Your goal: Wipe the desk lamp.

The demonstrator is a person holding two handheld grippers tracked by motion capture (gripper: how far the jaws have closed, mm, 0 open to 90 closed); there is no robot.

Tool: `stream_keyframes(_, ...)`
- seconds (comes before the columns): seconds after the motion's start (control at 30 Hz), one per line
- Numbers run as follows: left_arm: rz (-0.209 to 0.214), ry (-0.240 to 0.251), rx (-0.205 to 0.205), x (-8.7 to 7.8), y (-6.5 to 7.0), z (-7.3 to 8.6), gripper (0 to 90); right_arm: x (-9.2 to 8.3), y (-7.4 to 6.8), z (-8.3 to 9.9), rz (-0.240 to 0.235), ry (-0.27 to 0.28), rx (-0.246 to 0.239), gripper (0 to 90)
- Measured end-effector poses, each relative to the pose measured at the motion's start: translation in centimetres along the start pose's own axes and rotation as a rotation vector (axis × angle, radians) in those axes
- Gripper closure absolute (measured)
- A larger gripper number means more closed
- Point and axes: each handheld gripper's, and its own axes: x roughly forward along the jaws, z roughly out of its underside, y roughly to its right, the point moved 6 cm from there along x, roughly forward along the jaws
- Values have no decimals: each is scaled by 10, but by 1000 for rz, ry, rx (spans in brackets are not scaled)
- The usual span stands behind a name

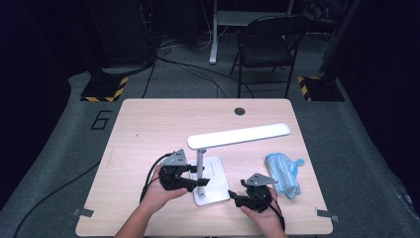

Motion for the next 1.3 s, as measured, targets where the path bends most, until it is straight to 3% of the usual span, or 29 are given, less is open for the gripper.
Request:
stream_keyframes(0.13, 1, -14, 0, 0, 0, -2, 466, -1, 1, 0, 1, -1, 9, 343)
stream_keyframes(0.33, -4, 17, 16, -3, 5, -15, 432, -2, 2, 1, -1, 0, 25, 343)
stream_keyframes(0.57, -12, -28, 10, -8, 6, -24, 467, -3, 6, 2, 8, 5, 31, 343)
stream_keyframes(0.8, 0, 34, 32, -14, 12, -42, 428, -3, 9, 3, 15, 13, 54, 344)
stream_keyframes(1.1, -16, 41, 49, -14, 13, -39, 414, -6, 11, 2, 16, 16, 63, 345)
stream_keyframes(1.2, -14, 43, 51, -16, 11, -38, 476, -6, 13, 1, 29, 28, 62, 345)
stream_keyframes(1.3, -12, 45, 47, -16, 12, -39, 477, -7, 15, 2, 32, 33, 67, 345)
